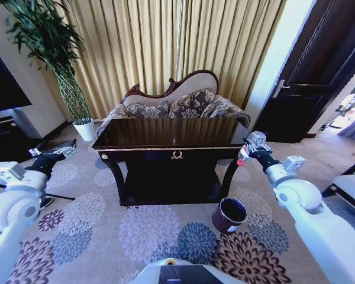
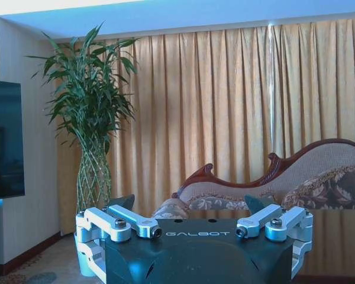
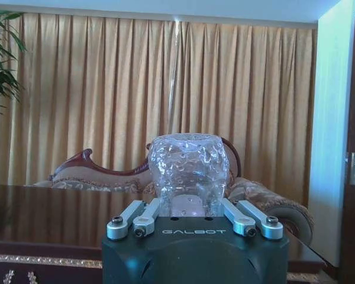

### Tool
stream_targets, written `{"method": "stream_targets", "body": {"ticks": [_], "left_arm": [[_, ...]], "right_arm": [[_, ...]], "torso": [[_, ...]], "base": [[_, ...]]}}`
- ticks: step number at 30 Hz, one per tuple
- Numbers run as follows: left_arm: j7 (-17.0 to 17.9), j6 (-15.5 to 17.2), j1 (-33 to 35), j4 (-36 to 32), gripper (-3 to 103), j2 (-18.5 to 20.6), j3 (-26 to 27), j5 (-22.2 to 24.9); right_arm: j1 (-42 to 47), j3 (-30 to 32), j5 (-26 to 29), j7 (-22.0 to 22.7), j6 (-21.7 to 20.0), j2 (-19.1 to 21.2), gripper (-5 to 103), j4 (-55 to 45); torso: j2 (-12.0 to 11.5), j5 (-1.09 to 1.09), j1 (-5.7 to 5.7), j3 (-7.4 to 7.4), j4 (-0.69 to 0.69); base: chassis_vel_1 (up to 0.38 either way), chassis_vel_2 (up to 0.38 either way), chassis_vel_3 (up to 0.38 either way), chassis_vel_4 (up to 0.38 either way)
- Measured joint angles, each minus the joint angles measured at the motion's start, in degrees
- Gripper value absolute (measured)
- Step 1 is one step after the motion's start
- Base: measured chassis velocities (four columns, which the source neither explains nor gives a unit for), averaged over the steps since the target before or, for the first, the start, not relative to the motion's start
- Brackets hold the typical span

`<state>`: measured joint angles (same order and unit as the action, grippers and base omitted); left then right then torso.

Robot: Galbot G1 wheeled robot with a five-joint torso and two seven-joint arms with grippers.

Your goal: Move to the front of the table and place the trash on the table into the trash bin.

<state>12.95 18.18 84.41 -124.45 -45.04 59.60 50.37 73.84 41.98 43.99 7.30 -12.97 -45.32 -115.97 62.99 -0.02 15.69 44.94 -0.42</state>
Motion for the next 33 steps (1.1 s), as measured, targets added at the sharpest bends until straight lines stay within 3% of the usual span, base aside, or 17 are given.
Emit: {"method": "stream_targets", "body": {"ticks": [10, 13, 16, 21, 28, 33], "left_arm": [[0.19, -0.01, 0.03, 0.25, 100, -1.15, 0.15, -0.11], [0.19, -0.09, 0.25, 0.12, 100, -1.11, 0.72, -0.11], [0.11, -0.24, 0.25, 0.09, 100, -1.08, 0.77, -0.11], [0.07, -0.42, 0.29, 0.1, 100, -1.3, 0.59, -0.27], [-1.25, -2.23, 2.15, -0.33, 100, -1.58, 1.66, -0.93], [-1.82, -3.03, 4.49, -0.62, 100, -1.08, 3.89, -0.87]], "right_arm": [[-0.26, -3.32, -1.28, -1.09, 0.69, -3.37, 26, 7.96], [-1.78, -6.32, -8.46, -3.03, 5.53, -6.57, 26, 18.72], [-3.57, -8.15, -10.85, -3.92, 9.13, -8.75, 26, 26.52], [-7.31, -10.42, -11.84, -5.17, 14.09, -10.92, 26, 37.02], [-19.09, -15.53, -10.58, -9.71, 25.83, -14.97, 26, 58.29], [-24.4, -16.75, -11.68, -12.65, 29.43, -19.04, 26, 69.03]], "torso": [[-0.01, 0.01, 0.01, 0.01, -0.01], [-0.02, 0.01, 0.03, 0.02, 0.0], [-0.01, 0.01, 0.02, 0.01, -0.01], [-0.01, 0.02, 0.02, 0.01, -0.01], [-0.01, 0.0, 0.02, 0.01, 0.03], [-0.02, 0.0, 0.03, 0.01, -0.01]], "base": [[0.02, -0.026, -0.021, 0.018], [0.0, 0.0, 0.0, 0.0], [0.0, 0.0, 0.0, 0.0], [0.0, 0.0, 0.0, 0.0], [0.0, 0.0, 0.0, 0.0], [0.0, 0.0, 0.0, 0.0]]}}
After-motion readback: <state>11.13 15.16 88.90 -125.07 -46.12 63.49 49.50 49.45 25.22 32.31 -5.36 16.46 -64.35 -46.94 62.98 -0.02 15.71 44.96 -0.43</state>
